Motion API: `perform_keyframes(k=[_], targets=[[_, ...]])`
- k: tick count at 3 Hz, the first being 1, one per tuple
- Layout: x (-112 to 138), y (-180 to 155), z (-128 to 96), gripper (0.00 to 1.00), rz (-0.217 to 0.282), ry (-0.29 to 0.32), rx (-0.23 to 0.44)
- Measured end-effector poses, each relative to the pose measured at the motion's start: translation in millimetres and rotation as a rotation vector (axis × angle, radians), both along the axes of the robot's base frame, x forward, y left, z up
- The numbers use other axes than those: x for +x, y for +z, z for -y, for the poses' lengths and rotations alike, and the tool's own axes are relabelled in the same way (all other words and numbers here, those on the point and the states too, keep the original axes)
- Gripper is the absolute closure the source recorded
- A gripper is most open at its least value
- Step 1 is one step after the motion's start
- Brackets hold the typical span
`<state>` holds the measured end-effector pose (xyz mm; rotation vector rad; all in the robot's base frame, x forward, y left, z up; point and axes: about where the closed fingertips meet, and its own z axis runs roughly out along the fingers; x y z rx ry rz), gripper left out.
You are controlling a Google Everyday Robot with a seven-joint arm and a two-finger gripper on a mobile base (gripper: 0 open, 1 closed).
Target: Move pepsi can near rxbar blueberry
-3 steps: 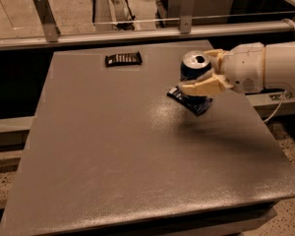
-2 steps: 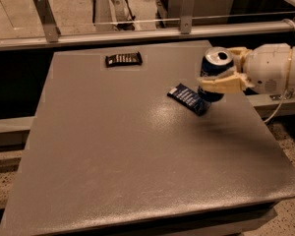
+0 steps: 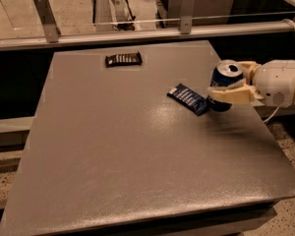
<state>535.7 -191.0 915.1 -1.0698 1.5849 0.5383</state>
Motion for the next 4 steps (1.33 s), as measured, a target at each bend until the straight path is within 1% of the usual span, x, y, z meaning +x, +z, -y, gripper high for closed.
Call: perform_keyframes(k=[1, 2, 4], targets=[[2.1, -15.2, 6.1, 1.0, -0.029, -0.001, 0.006], [4.3, -24.4, 8.8, 0.83, -0.053, 0.004, 0.001], [10.3, -41.3, 3.1, 0.35, -0.099, 0.036, -0.001]])
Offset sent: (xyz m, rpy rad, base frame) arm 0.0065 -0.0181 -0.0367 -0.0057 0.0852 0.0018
